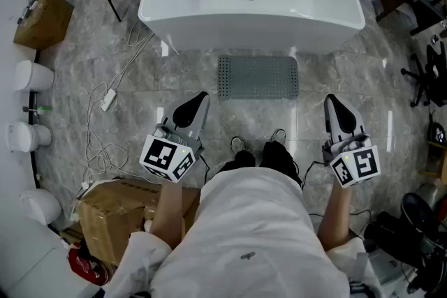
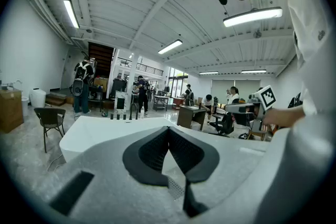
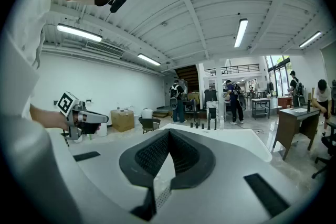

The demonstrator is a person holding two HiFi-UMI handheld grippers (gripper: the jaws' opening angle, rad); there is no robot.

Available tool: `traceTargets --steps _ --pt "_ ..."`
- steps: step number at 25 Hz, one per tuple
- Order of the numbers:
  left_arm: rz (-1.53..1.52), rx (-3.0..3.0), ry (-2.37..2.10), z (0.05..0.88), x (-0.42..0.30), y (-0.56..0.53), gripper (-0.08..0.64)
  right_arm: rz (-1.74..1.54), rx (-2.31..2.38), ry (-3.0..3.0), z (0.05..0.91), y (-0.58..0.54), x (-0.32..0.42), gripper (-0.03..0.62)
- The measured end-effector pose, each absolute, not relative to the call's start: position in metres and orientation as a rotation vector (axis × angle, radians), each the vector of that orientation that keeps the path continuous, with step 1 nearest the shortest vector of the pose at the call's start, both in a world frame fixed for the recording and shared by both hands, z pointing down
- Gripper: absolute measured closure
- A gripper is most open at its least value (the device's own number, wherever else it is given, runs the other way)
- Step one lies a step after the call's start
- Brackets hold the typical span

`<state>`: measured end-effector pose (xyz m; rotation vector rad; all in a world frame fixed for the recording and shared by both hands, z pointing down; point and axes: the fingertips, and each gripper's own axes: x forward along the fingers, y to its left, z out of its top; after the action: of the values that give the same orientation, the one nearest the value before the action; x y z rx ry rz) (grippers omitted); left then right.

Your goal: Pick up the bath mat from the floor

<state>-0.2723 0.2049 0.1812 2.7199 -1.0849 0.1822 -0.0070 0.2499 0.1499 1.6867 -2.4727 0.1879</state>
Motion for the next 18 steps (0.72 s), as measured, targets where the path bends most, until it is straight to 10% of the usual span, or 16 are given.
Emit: traceTargets --steps 18 --pt "0.169 2.706 -1.073 0.191 -0.286 0.209 0.548 0.194 1.793 -2.410 0.149 0.258 -0.008 0.584"
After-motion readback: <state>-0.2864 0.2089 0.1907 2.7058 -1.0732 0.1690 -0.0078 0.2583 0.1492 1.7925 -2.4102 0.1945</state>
